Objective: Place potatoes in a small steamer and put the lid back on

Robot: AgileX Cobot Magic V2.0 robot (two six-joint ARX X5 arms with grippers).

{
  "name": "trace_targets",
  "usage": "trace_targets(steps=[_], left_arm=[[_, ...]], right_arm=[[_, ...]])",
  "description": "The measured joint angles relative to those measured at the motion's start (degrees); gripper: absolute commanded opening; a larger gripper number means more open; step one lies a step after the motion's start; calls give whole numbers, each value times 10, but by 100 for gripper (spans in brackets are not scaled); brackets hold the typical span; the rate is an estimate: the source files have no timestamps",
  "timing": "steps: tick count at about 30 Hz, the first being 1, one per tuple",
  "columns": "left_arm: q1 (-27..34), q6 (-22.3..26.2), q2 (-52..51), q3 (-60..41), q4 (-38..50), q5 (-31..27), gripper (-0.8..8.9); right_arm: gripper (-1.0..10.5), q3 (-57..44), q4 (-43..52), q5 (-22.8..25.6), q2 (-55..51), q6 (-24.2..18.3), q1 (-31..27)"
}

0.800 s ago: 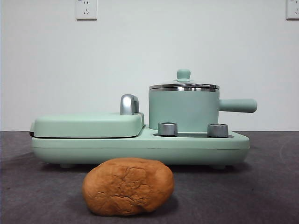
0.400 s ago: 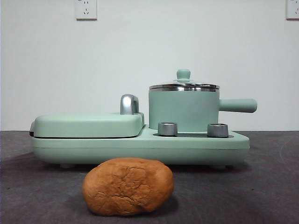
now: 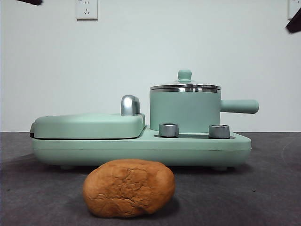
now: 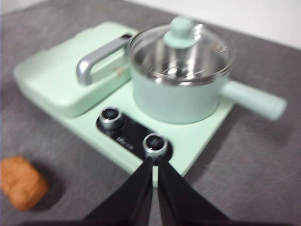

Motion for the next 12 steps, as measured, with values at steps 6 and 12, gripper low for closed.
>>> trace_targets(steps=[6, 12], left_arm=[[-70, 77, 30, 6, 0, -31, 6], [-97, 111, 35, 6, 2, -31, 225]], right_arm=[[16, 0, 0, 20, 38, -37, 55], [218, 0, 0, 60, 46, -89, 93]])
